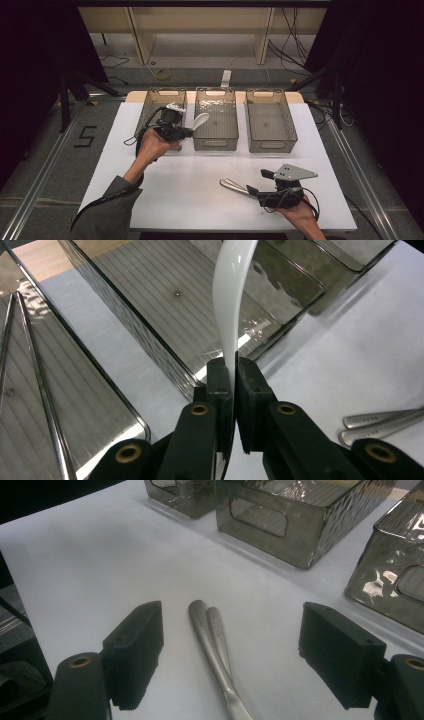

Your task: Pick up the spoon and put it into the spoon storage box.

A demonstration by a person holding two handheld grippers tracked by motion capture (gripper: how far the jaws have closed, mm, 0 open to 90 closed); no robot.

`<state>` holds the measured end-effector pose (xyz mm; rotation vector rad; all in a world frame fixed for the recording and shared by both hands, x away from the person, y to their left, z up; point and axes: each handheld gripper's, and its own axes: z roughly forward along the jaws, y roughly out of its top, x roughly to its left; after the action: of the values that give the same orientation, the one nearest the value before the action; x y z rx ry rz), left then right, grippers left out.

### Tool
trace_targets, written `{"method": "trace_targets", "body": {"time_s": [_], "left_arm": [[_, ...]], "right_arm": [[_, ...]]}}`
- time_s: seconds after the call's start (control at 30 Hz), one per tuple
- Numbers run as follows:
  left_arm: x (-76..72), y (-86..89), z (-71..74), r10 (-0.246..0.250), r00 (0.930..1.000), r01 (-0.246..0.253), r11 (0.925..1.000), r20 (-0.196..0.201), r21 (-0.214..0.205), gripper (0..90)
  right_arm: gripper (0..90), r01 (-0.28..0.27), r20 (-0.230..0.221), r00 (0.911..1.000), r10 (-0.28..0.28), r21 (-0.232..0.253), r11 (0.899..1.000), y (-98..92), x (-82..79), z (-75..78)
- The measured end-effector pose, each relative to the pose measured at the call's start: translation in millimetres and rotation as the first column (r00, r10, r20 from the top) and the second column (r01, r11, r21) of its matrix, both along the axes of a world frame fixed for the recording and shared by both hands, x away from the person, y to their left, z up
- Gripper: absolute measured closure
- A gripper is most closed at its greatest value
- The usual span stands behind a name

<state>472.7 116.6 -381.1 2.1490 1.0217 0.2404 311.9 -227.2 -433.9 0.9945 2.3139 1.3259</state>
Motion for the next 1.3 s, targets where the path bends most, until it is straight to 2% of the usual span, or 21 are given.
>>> {"method": "trace_targets", "body": {"time_s": [0.23,0.37,0.43,0.57,0.83,1.2,1.3], "left_arm": [[17.9,-7.8,-2.3,0.019,0.9997,-0.019,0.9994,-0.015,-0.028,85.0],[26.0,-13.8,0.7,0.022,0.9997,-0.022,0.9992,-0.007,-0.034,85.0],[31.5,-16.0,3.2,0.035,0.9993,-0.035,0.9971,-0.012,-0.068,85.0],[40.3,-23.2,4.9,0.046,0.9987,-0.048,0.9941,-0.019,-0.098,85.0],[50.1,-37.4,3.2,0.049,0.9985,-0.051,0.9946,-0.025,-0.09,85.0],[62.2,-45.2,-2.0,0.069,0.997,-0.072,0.9934,-0.034,-0.09,84.9],[63.8,-48.0,-5.3,0.063,0.9974,-0.066,0.995,-0.035,-0.075,84.9]], "right_arm": [[26.7,-0.002,0.0,1.0,0.002,0.005,1.0,-0.2,0.0,0.4],[26.7,-0.001,-0.003,1.0,0.001,0.004,1.0,-0.3,0.0,0.2],[26.7,0.0,-0.002,1.0,0.0,0.008,1.0,-0.2,0.3,0.4],[26.7,-0.003,0.001,1.0,0.003,0.004,1.0,-0.1,-0.2,0.3],[26.7,-0.004,0.0,1.0,0.004,0.006,1.0,-0.9,-0.6,0.8],[26.7,-0.009,0.001,1.0,0.009,0.001,1.0,0.2,-1.0,0.5],[26.7,-0.008,-0.001,1.0,0.008,0.006,1.0,-0.2,-1.2,1.1]]}}
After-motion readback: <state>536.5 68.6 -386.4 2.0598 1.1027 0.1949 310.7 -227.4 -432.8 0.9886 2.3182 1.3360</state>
